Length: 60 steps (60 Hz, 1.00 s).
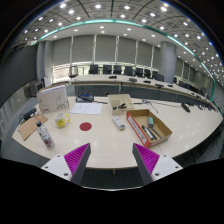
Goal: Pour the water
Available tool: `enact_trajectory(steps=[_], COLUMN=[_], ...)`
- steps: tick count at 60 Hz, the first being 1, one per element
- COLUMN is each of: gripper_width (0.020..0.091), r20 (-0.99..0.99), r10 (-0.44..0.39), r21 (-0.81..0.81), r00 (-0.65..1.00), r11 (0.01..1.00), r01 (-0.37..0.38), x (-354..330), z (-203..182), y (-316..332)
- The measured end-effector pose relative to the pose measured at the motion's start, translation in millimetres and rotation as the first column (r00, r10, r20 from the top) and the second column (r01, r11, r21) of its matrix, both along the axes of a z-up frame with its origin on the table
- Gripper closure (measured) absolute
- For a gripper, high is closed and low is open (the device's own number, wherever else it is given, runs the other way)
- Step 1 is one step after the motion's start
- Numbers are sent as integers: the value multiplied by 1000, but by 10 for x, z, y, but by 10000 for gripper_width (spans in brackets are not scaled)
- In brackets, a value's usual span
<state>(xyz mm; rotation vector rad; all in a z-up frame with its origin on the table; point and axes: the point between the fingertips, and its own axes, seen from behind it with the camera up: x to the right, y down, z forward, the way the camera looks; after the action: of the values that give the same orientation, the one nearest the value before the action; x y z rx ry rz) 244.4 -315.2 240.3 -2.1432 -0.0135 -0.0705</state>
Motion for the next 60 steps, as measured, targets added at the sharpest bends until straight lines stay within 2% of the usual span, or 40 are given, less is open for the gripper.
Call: enact_trajectory(steps=[15,29,45,53,60], gripper_width=[243,242,240,240,243], r20=[-11,-57,-86,-59,-31], r10=[66,182,254,253,213], r21=[-23,12,57,113,139], r00=[998,982,963,966,977], r11=[998,983,967,963,968], r01=[-66,-182,-250,-246,-206], x=[-613,-1811,-3085,-3490,-3640], z=[-155,-429,-971,-1273,-1580], y=[33,40,302,708,1094])
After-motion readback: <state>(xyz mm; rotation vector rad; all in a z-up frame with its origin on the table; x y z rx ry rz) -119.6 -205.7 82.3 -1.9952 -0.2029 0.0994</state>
